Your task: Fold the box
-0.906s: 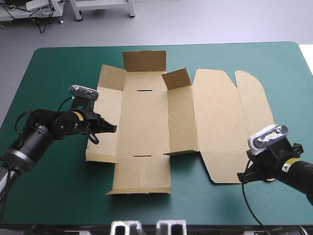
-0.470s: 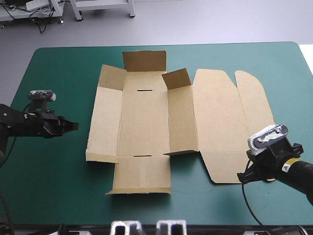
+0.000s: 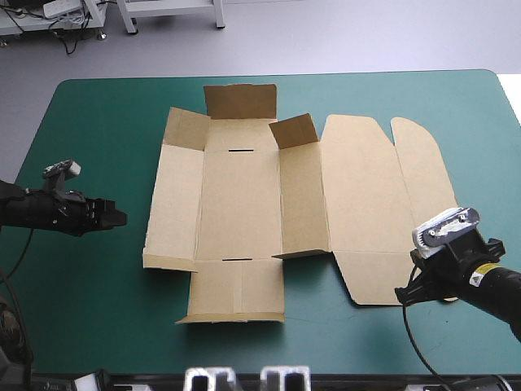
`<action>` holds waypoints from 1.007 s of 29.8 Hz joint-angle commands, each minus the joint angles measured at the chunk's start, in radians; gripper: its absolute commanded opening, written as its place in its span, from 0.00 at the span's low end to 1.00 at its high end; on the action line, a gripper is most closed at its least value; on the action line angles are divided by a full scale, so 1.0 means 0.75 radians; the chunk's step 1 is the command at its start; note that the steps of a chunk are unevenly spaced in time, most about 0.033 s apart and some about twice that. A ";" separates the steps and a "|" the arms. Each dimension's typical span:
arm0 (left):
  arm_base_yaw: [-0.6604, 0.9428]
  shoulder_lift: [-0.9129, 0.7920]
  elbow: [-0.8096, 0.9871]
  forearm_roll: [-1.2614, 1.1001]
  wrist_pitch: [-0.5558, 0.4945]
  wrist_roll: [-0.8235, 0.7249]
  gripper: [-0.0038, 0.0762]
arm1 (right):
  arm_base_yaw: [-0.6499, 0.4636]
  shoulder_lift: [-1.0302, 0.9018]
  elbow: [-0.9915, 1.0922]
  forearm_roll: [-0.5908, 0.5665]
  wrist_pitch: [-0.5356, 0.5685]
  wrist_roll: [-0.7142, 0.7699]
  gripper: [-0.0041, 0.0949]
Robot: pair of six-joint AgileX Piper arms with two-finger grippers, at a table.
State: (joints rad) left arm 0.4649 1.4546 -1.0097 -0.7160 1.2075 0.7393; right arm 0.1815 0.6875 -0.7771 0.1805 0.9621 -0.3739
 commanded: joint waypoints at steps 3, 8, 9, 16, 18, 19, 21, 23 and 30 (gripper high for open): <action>-0.006 0.136 -0.043 -0.240 0.114 0.134 0.64 | 0.001 -0.002 -0.032 0.021 -0.064 0.000 0.02; -0.072 0.273 -0.043 -0.259 0.111 0.159 0.64 | 0.001 -0.002 -0.032 0.021 -0.064 0.000 0.02; -0.096 0.293 -0.043 -0.259 0.111 0.159 0.64 | 0.001 -0.002 -0.032 0.021 -0.064 0.000 0.02; -0.263 0.353 -0.043 -0.259 0.076 0.173 0.63 | 0.001 -0.002 -0.032 0.021 -0.064 0.000 0.02; -0.294 0.353 -0.043 -0.262 0.052 0.165 0.61 | 0.001 -0.002 -0.032 0.021 -0.064 0.000 0.02; -0.304 0.353 -0.043 -0.265 0.038 0.153 0.59 | 0.001 -0.002 -0.032 0.021 -0.064 0.000 0.02; -0.315 0.353 -0.043 -0.271 -0.009 0.127 0.52 | 0.001 -0.002 -0.032 0.021 -0.064 0.000 0.02; -0.319 0.353 -0.043 -0.271 -0.050 0.087 0.39 | 0.001 -0.002 -0.032 0.021 -0.064 0.000 0.02; -0.319 0.353 -0.043 -0.355 -0.089 0.089 0.04 | 0.001 -0.002 -0.032 0.026 -0.063 0.000 0.02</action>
State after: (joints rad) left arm 0.2306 1.7558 -1.0196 -0.9082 1.1575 0.7963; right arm 0.1815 0.6875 -0.7771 0.1823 0.9621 -0.3739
